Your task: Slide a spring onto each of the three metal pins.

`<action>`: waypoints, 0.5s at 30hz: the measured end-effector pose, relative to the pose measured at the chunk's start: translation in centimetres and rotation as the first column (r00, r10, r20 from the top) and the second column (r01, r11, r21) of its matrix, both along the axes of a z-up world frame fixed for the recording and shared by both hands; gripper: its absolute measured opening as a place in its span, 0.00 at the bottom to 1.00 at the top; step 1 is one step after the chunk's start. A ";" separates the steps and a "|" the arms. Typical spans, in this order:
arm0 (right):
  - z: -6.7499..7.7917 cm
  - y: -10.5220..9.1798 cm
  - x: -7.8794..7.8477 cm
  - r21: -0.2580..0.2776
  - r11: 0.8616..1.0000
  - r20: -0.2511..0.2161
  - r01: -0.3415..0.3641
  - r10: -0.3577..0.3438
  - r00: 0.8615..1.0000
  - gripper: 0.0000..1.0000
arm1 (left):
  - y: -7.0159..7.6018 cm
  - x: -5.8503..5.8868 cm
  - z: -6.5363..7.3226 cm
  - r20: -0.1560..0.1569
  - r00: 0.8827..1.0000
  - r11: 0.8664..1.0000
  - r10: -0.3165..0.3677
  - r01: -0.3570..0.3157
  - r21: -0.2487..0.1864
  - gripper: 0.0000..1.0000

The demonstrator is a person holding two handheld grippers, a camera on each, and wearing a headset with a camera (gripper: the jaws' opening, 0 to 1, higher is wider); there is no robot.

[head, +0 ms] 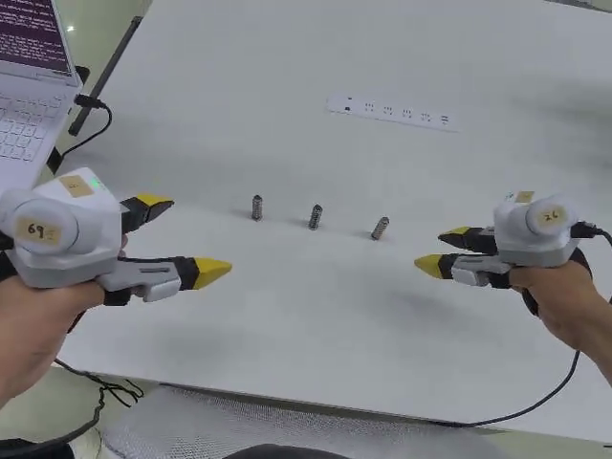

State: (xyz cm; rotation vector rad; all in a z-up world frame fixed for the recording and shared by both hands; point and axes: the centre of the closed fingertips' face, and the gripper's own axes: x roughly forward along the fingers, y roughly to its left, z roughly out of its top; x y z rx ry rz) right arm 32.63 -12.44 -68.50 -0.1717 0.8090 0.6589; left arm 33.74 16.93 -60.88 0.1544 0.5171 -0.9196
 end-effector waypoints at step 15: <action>2.6 2.2 -2.7 0.053 0.998 0.060 0.015 -0.018 0.998 0.49 | -0.6 -0.4 -0.4 -0.016 1.000 1.000 0.000 0.000 -0.008 0.66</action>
